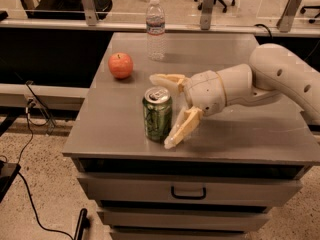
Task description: Knock green can over
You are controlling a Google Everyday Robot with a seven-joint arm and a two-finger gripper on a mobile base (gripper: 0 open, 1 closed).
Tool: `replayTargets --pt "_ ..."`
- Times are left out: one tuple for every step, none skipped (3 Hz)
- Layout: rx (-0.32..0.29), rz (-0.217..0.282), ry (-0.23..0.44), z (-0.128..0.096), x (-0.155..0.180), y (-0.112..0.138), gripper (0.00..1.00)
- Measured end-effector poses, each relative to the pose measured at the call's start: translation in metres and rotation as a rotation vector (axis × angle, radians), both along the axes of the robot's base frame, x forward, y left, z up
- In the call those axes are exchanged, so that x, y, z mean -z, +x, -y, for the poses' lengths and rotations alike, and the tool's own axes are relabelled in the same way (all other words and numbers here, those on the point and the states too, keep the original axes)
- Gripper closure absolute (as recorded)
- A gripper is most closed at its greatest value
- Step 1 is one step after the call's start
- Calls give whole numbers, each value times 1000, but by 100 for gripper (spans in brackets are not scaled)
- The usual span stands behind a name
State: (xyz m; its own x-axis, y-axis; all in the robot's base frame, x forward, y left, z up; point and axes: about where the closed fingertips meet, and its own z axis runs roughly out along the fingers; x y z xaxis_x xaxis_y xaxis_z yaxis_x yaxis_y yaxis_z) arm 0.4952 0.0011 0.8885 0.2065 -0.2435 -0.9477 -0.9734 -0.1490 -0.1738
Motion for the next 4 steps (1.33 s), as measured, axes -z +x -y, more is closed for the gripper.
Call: replayTargets --pt "-30 -38 30 -10 11 -6 0" --pt "-40 -57 62 -14 16 -9 18" --pt "-44 -69 92 -15 18 -16 42" --pt "-45 -74 114 -15 19 -22 59"
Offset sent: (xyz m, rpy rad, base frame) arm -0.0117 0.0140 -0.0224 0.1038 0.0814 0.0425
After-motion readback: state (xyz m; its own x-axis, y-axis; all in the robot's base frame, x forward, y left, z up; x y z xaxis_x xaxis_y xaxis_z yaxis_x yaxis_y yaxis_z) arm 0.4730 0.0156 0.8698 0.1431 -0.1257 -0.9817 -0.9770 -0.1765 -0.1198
